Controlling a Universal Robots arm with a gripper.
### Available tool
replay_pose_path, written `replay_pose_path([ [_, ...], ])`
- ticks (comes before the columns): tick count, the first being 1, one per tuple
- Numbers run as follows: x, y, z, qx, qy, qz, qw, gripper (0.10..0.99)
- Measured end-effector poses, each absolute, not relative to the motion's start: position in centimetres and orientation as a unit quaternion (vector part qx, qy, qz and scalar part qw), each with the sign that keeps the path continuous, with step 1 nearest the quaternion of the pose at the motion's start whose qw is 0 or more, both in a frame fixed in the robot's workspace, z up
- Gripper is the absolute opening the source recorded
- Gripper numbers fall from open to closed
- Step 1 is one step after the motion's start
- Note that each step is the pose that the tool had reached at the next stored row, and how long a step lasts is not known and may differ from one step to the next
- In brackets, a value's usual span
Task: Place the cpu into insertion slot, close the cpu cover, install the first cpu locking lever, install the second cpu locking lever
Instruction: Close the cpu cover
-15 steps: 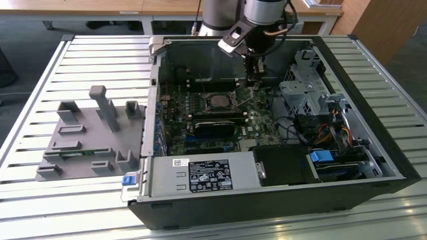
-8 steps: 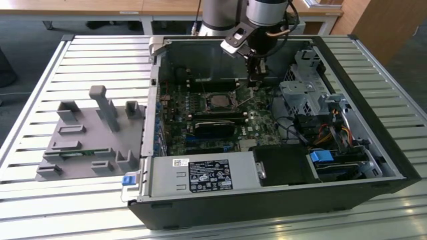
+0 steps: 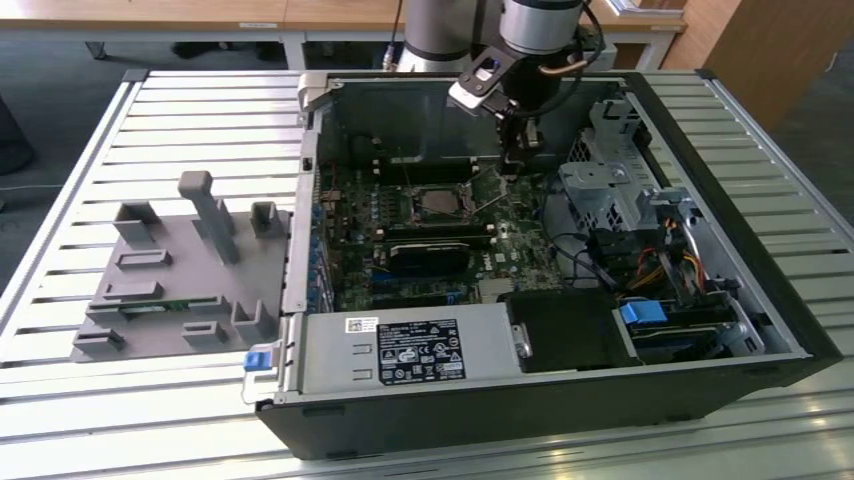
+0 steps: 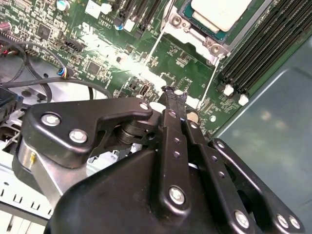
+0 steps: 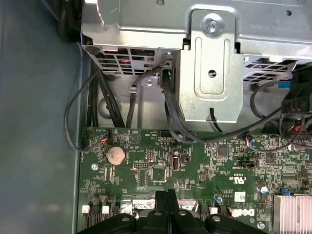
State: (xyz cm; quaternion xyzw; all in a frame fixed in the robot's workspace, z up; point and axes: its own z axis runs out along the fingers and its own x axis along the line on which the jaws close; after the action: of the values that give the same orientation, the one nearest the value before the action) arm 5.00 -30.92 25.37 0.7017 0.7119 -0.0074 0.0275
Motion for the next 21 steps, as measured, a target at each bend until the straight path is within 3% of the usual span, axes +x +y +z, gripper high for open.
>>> replay_pose_path([
  [21, 6.8, -30.5, 24.6, 0.702, 0.712, -0.009, 0.026, 0.122],
])
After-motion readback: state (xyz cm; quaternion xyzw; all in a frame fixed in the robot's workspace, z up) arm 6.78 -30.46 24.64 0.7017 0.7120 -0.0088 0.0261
